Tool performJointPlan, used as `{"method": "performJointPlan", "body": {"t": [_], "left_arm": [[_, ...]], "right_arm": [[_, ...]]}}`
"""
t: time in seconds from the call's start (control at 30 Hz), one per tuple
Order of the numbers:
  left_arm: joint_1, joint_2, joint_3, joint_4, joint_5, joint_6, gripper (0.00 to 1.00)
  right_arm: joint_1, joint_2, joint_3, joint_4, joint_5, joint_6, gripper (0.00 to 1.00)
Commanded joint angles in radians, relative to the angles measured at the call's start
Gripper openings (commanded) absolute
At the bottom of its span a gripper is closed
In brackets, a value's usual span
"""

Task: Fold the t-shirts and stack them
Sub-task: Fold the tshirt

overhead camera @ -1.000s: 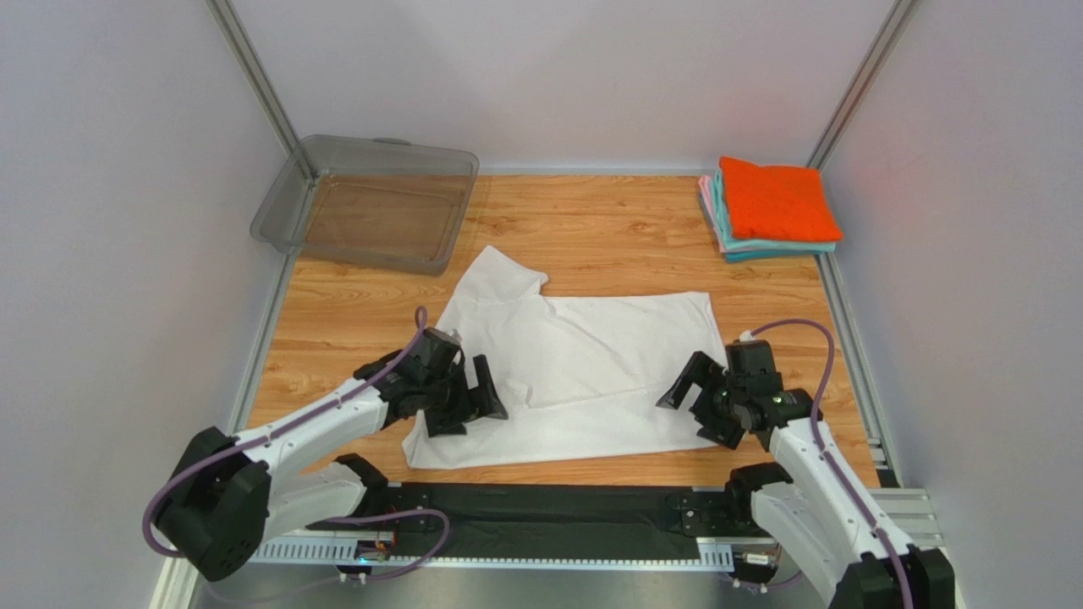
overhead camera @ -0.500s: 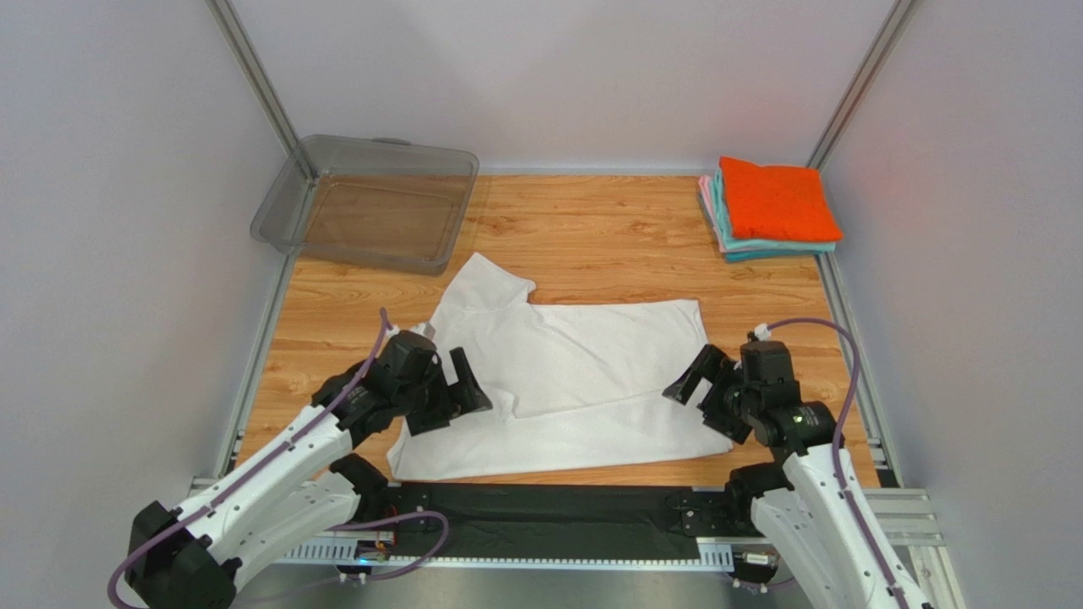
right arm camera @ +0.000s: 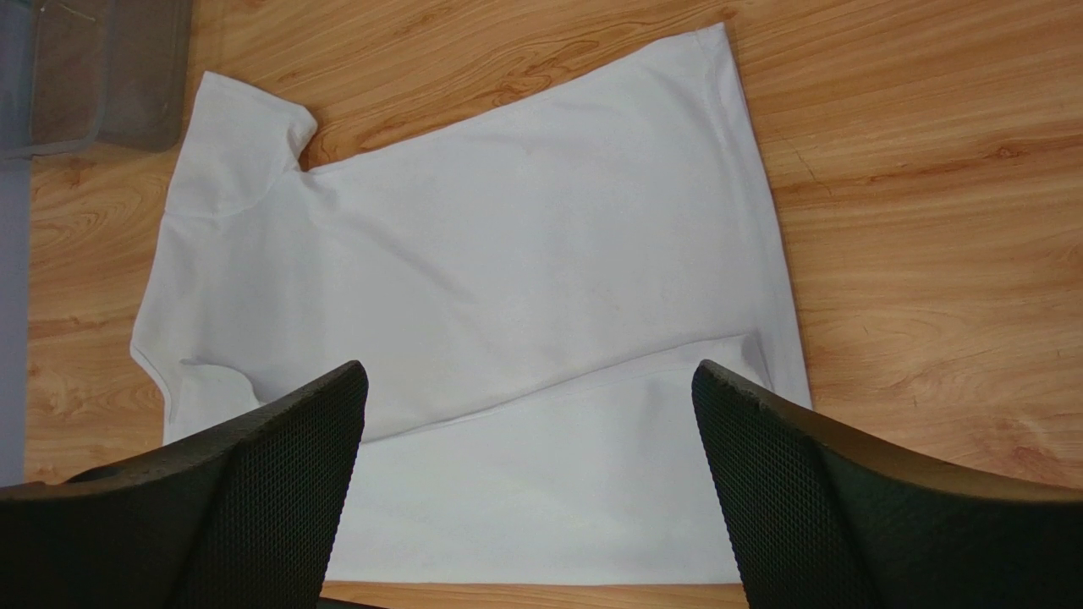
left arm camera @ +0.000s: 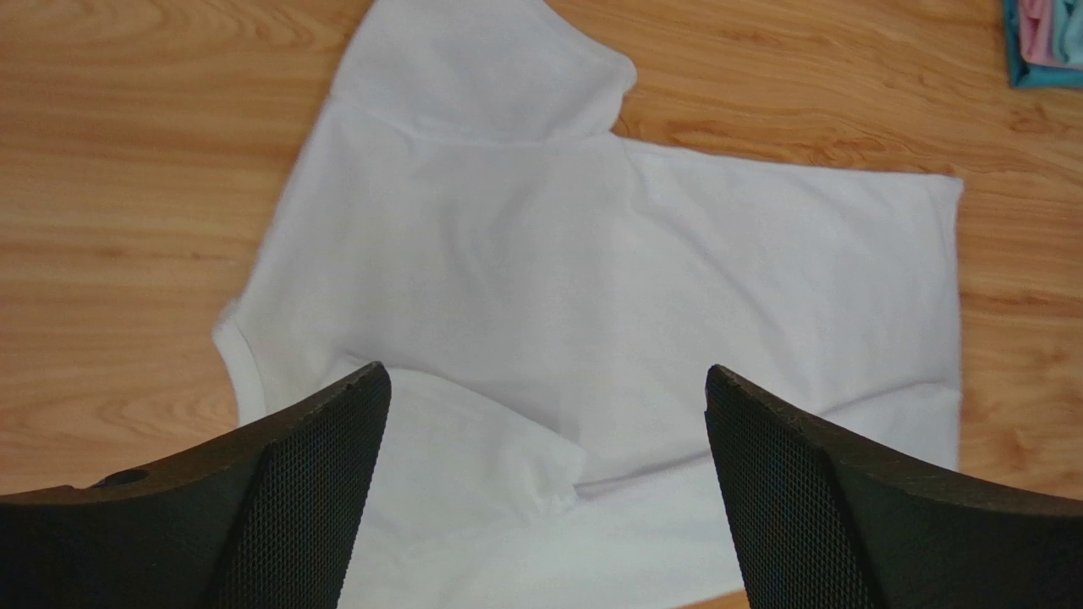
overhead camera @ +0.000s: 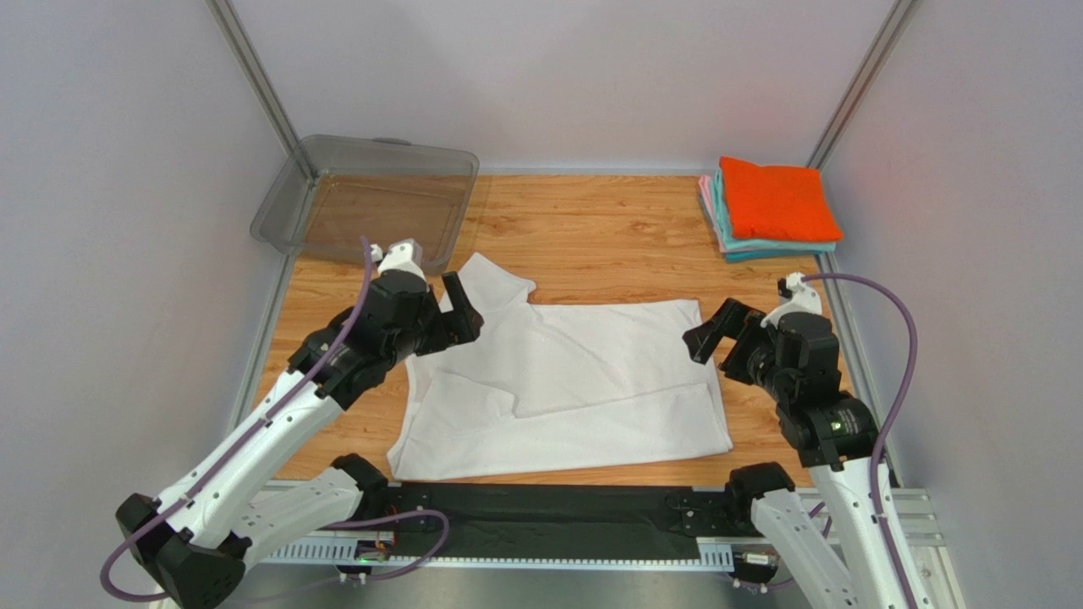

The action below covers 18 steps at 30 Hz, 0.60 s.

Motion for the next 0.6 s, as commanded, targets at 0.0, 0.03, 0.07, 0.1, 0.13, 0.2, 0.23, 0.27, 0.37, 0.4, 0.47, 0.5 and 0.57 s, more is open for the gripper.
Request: {"method": "performJointPlan", "body": {"t": [0.0,0.03,0.07,0.1,0.13,0.2,0.23,0.27,0.37,0.4,0.47,0.5,0.57], "left_arm": [[-0.003,0.056,0.052,0.115,-0.123,0.176,1.00],[-0.003,0.073,0.057,0.140,-0.135,0.200,1.00],[-0.001,0.111,0.072,0.177,-0.143,0.242,1.00],[-0.001,0.133,0.081,0.189,-0.142,0.272,1.00],[0.002,0.157,0.093,0.200,-0.146,0.299,1.00],[0.013,0.235,0.141,0.203,-0.165,0.311,1.00],[0.032,0.263,0.158,0.206,-0.127,0.316,1.00],[0.048,0.291,0.175,0.209,-0.094,0.320,1.00],[0.118,0.438,0.231,0.233,0.047,0.322,1.00],[0.134,0.470,0.274,0.220,0.082,0.333,1.00],[0.160,0.572,0.346,0.200,0.142,0.362,1.00],[0.166,0.607,0.371,0.199,0.173,0.374,1.00],[0.169,0.700,0.440,0.196,0.197,0.397,1.00]], "right_arm": [[0.005,0.018,-0.001,0.051,0.035,-0.062,1.00],[0.005,0.026,-0.001,0.055,0.036,-0.065,1.00],[0.005,0.038,-0.001,0.061,0.035,-0.072,1.00],[0.005,0.043,-0.001,0.063,0.033,-0.077,1.00],[0.005,0.051,0.001,0.064,0.031,-0.082,1.00],[0.005,0.066,-0.002,0.072,0.030,-0.086,1.00],[0.004,0.071,-0.004,0.072,0.028,-0.088,1.00],[0.005,0.078,-0.008,0.081,0.025,-0.086,1.00],[0.005,0.091,-0.028,0.100,0.008,-0.077,1.00],[0.007,0.092,-0.037,0.103,0.007,-0.078,1.00],[0.004,0.104,-0.044,0.107,0.013,-0.078,1.00],[0.005,0.108,-0.050,0.109,0.011,-0.075,1.00],[0.004,0.120,-0.053,0.115,0.008,-0.077,1.00]]}}
